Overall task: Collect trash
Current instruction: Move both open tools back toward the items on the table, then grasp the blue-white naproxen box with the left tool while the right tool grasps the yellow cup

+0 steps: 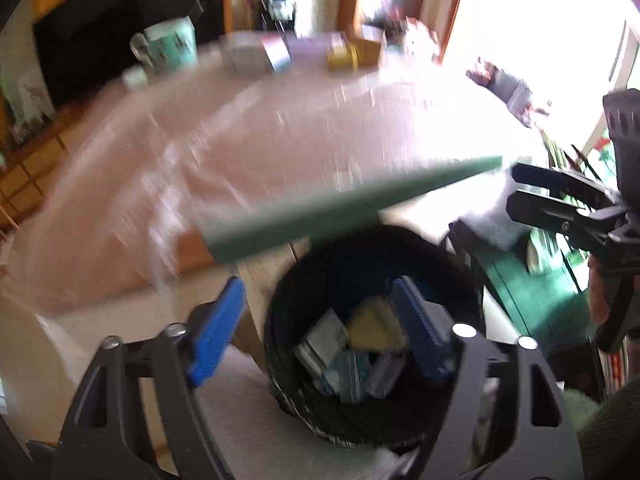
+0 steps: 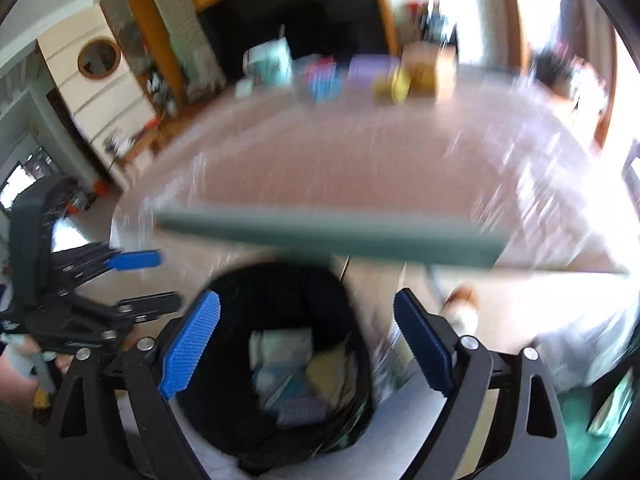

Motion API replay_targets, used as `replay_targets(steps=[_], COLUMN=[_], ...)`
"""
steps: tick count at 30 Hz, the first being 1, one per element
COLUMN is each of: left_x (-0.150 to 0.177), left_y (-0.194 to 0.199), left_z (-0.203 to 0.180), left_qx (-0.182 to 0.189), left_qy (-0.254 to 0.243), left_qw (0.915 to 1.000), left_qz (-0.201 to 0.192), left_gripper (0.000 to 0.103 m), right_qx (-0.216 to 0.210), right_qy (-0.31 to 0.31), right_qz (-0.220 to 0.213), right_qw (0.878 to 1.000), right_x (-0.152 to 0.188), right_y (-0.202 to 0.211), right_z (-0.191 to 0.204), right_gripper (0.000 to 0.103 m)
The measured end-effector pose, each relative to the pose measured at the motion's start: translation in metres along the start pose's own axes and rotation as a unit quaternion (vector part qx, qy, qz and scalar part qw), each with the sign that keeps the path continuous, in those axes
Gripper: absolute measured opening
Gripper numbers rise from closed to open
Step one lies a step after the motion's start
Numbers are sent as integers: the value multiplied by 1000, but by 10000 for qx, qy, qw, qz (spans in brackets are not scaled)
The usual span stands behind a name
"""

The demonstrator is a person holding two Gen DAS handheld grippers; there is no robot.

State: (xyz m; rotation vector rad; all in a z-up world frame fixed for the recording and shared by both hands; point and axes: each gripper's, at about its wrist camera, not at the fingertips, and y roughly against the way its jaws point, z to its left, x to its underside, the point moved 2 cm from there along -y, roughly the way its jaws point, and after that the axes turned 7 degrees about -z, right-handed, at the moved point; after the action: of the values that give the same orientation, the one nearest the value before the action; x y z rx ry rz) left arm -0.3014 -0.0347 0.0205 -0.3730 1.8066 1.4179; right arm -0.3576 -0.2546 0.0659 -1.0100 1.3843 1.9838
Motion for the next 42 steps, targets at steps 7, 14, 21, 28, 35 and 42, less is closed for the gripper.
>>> replay_targets(steps=[7, 14, 21, 28, 35, 42], left_x=[-65, -121, -173, -207, -223, -230], left_y=[19, -43, -117, -184, -227, -250], left_z=[31, 67, 78, 73, 80, 88], left_qx=[-577, -126, 73, -342, -599, -723], left_qy=[368, 967, 1477, 1208, 1232, 1248], left_qw=[9902, 9930, 9889, 9919, 9896, 9878], left_qz=[-1216, -663, -121, 173, 443, 585], left_gripper=[102, 102, 101, 102, 101, 98], right_qx=[810, 454, 486, 585, 723, 856], right_qy=[416, 10, -99, -136, -573, -672], right_qz=[-1325, -306, 342, 621, 857, 883], right_qw=[9870, 9985, 9982, 9963, 9920, 9901], right_x=[-61, -100, -122, -134, -140, -141], right_y=[-3, -84, -164, -210, -238, -252], right_z=[-5, -30, -43, -49, -62, -62], right_gripper=[99, 99, 99, 96, 87, 82])
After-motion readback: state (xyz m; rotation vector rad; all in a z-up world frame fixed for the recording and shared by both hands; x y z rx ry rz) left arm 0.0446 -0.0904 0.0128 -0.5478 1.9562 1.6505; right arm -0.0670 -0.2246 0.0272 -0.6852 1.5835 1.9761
